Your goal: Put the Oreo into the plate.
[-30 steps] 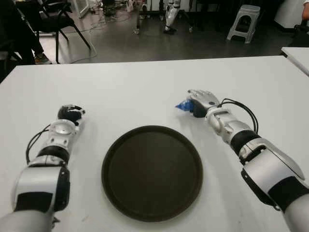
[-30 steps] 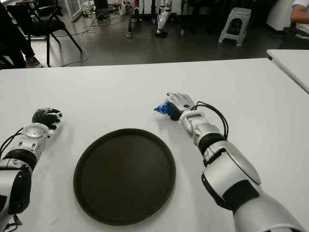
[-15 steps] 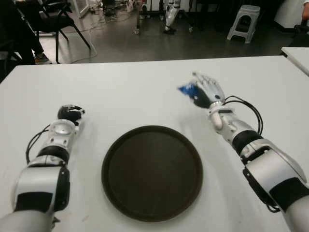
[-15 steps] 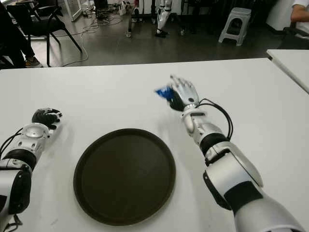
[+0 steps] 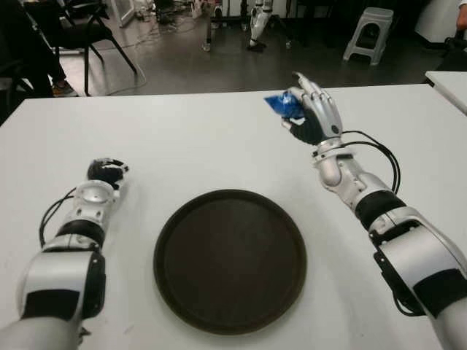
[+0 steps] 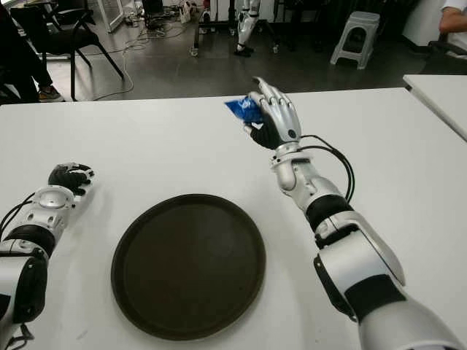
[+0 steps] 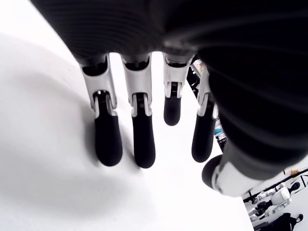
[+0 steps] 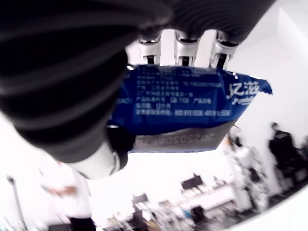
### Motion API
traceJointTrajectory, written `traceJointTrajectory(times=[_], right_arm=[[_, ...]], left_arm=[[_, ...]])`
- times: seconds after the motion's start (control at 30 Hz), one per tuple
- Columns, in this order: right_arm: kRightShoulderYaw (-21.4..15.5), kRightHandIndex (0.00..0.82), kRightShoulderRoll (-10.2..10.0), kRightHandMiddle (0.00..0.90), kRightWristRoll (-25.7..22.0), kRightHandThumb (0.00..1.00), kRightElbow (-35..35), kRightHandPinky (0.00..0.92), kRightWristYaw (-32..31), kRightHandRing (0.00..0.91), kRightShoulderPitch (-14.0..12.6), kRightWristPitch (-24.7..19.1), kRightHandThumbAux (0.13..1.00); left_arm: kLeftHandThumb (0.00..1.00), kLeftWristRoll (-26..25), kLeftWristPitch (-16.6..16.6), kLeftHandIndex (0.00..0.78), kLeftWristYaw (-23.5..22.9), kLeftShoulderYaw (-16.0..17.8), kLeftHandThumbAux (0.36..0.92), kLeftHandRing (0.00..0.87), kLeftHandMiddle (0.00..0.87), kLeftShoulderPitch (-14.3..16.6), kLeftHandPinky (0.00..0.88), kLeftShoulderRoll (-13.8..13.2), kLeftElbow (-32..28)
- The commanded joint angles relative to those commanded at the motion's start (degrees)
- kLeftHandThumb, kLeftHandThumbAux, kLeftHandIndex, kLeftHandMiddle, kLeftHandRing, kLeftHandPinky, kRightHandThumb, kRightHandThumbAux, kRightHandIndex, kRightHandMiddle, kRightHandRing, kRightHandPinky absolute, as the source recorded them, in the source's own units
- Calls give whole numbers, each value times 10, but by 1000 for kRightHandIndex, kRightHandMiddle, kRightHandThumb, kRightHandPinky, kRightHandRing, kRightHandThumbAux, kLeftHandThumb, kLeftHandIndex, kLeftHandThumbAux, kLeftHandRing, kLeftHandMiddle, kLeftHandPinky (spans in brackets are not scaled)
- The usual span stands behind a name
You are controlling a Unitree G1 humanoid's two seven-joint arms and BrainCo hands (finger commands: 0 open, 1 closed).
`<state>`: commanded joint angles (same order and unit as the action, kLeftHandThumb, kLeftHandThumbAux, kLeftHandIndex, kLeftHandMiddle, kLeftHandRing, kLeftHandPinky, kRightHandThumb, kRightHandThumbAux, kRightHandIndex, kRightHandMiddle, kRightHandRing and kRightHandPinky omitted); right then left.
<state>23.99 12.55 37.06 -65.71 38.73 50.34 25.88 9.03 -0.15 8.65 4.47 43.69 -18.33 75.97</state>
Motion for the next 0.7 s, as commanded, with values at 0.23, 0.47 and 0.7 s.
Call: traceJointTrajectory(times=[0.23, 0.47, 0.7], right_arm=[[-23, 417, 1, 137, -26, 708, 12, 214, 1, 173, -11, 54, 722], [-64, 418, -4, 143, -81, 708, 23, 229, -38, 182, -20, 104, 722], [-134, 417, -25, 142, -199, 705, 52, 175, -153, 156, -37, 144, 722]], left_arm=[[676, 0, -1, 398, -1, 0, 725, 164, 148, 0, 187, 0, 1], [675, 1, -6, 397, -5, -1, 727, 171, 148, -2, 195, -1, 1], [675, 0, -7, 398, -8, 0, 727, 159, 140, -3, 177, -2, 1]])
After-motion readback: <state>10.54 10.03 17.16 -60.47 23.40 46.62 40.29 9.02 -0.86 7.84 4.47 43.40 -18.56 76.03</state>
